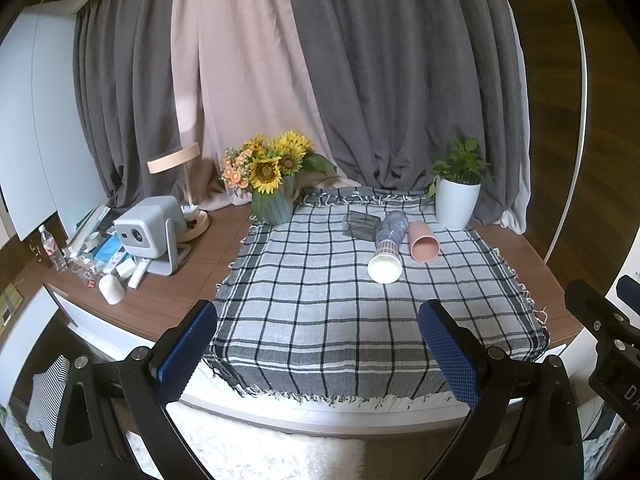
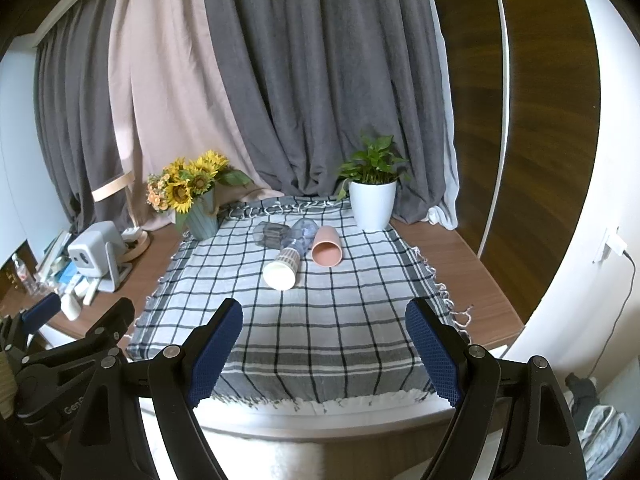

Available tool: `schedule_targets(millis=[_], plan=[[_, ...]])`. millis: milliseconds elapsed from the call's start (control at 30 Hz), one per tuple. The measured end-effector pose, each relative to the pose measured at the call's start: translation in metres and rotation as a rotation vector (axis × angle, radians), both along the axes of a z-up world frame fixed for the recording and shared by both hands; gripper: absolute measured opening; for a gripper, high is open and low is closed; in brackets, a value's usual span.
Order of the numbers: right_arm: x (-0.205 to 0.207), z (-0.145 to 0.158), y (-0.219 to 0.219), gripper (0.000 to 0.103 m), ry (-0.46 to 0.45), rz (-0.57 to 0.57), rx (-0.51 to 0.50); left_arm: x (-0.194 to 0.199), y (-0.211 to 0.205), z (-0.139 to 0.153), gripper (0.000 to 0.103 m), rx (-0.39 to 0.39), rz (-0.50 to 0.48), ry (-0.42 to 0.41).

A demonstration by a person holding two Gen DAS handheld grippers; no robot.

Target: Flip cup upside down

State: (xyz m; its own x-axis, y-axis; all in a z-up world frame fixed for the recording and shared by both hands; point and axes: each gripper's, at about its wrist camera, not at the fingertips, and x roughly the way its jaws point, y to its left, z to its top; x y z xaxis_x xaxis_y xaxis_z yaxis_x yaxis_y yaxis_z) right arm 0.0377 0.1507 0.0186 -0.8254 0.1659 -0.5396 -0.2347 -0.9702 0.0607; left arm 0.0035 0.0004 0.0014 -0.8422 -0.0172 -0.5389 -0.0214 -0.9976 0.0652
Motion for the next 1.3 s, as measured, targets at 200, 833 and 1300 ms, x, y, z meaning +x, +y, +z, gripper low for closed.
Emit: schedule_targets(millis=[200,833,1300], plan=[[0.000,0.000,0.001,0.083,0.001,-0.001,0.002,0.001,0.000,-0.001,0.103,0.000,-0.004,-0.003],[-0.009,-0.006,0.006,0.083,-0.016,0.002,-0.009,-0.012,0.004,-0.005,0.103,-0.006,-0.013,-0.033],[-0.085,-0.044,0.009,0.083,-0.126,-0.026,-0.090,-0.117,0.012,-0.045,0.103,-0.026,-0.133,-0.201]])
